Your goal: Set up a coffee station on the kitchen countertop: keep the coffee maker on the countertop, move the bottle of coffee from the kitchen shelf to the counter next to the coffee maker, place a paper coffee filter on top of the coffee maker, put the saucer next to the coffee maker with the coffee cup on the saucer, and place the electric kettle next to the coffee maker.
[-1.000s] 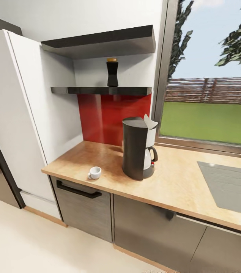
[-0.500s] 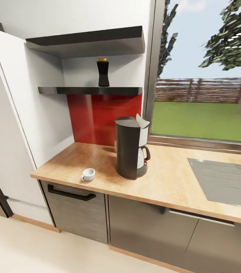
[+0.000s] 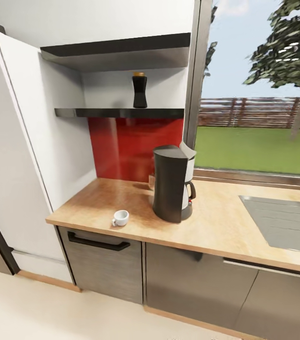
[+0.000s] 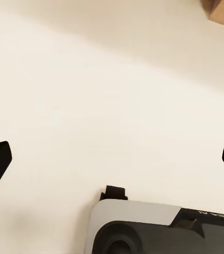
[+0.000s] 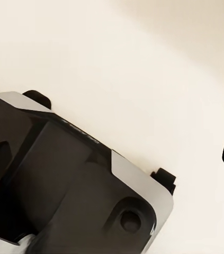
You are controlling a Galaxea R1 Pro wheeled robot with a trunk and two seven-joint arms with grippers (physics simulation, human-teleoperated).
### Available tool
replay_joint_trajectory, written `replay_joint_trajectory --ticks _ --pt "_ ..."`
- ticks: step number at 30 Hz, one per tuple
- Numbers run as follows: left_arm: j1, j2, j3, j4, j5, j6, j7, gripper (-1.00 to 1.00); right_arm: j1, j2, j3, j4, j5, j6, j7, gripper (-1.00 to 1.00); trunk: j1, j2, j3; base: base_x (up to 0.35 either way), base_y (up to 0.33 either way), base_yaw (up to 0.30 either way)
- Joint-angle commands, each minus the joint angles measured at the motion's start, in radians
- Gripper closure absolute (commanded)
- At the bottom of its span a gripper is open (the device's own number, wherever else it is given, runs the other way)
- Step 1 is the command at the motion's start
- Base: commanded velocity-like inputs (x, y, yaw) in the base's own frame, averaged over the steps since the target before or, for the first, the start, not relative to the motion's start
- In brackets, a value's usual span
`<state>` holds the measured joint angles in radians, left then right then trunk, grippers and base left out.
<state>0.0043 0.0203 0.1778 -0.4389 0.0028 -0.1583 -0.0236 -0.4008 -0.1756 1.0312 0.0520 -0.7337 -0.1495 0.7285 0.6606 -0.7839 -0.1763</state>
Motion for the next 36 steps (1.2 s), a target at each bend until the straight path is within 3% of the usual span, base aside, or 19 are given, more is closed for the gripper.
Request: replay_joint_trajectory --ticks 1,15,36 --pt "0.000 0.000 0.003 -0.001 0.000 -0.002 -0.002 -1.00 -0.001 0.000 0.008 0.004 -0.006 -0.007 0.004 -1.00 0.000 -0.001 -0.001 0.000 0.030 -0.258" --pt "0.000 0.000 0.003 -0.001 0.000 -0.001 -0.002 -1.00 -0.001 -0.005 0.007 0.004 -0.006 -0.007 0.004 -1.00 0.000 -0.001 -0.001 0.000 0.031 -0.257" --pt "0.000 0.000 0.003 -0.001 0.000 -0.002 -0.002 -1.00 -0.001 -0.005 0.007 0.003 -0.006 -0.007 0.003 -1.00 0.000 -0.001 -0.001 -0.014 0.265 -0.022"
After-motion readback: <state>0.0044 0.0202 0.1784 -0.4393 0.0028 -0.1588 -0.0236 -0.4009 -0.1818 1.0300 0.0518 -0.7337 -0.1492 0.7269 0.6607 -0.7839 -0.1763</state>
